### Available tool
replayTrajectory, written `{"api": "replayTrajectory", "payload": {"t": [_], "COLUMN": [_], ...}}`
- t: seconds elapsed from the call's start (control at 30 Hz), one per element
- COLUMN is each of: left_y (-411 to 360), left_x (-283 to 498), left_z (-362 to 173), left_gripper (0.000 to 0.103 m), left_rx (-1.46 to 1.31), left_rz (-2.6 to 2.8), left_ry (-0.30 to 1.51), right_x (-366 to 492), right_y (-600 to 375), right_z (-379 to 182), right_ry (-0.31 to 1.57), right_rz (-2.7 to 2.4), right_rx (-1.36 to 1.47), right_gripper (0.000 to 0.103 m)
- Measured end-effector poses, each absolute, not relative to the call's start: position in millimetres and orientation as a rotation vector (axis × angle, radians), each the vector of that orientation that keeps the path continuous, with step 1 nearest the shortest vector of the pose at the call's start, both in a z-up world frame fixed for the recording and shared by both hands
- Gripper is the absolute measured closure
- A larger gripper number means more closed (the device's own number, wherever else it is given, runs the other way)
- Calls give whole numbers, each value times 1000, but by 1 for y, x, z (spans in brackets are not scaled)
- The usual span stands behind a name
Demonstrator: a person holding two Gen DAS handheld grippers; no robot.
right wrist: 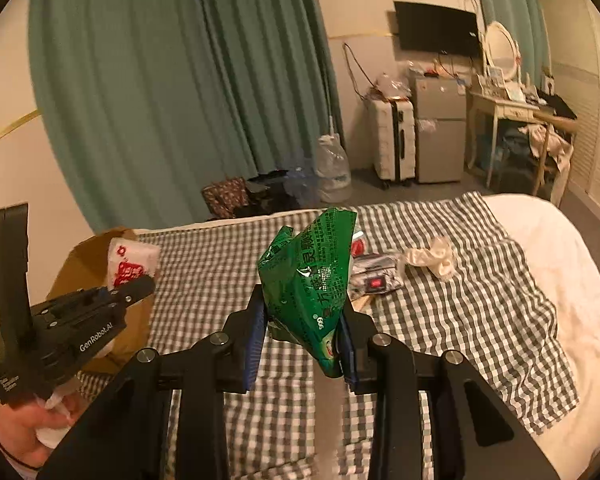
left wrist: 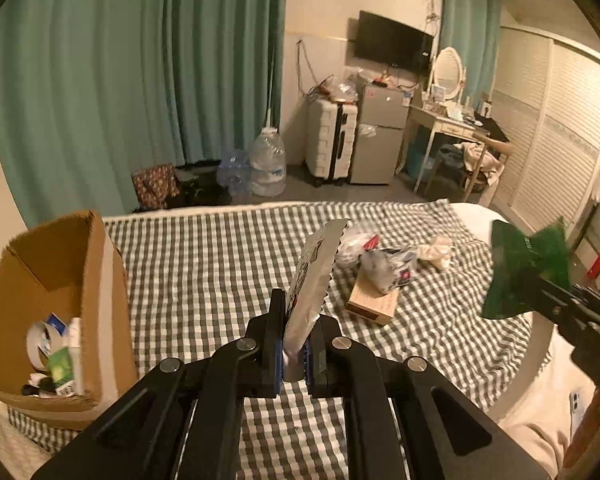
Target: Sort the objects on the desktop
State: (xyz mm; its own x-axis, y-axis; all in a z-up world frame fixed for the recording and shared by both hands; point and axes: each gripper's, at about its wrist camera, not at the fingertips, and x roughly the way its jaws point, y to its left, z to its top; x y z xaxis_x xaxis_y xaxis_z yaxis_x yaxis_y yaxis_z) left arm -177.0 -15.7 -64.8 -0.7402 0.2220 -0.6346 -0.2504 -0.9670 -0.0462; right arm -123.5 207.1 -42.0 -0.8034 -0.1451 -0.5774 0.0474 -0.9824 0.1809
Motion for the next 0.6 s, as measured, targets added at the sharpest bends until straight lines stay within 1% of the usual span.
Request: {"api": "replayTrajectory", "payload": {"t": [0.1,0.27,0.37,0.5,0.6], "left_y": [-17,-31,-42,-54,-62], "left_x": [-163,-155,-155,-159,-162], "left_z": [-51,-40,-43,-52,-63], "left_gripper": [96,96,96,96,96], "left_rx": [-948,-925,-945,-974,-1000], "left_rz": [2725,2743,2747,2751,2750], "left_ry": [98,80,56,39,34], "right_x": [-113,-107,-108,-113,-121], "right_y": [197,186,179,169,159], "right_z": [-29,-18,-15,-17,-26], "right_ry": [-204,-187,-177,-165,-135], "right_rz": [-2885,-2881,-2874,-2850,-2853], "right_rx": [902,871,866,867,889], "right_gripper": [72,72,71,63,64]}}
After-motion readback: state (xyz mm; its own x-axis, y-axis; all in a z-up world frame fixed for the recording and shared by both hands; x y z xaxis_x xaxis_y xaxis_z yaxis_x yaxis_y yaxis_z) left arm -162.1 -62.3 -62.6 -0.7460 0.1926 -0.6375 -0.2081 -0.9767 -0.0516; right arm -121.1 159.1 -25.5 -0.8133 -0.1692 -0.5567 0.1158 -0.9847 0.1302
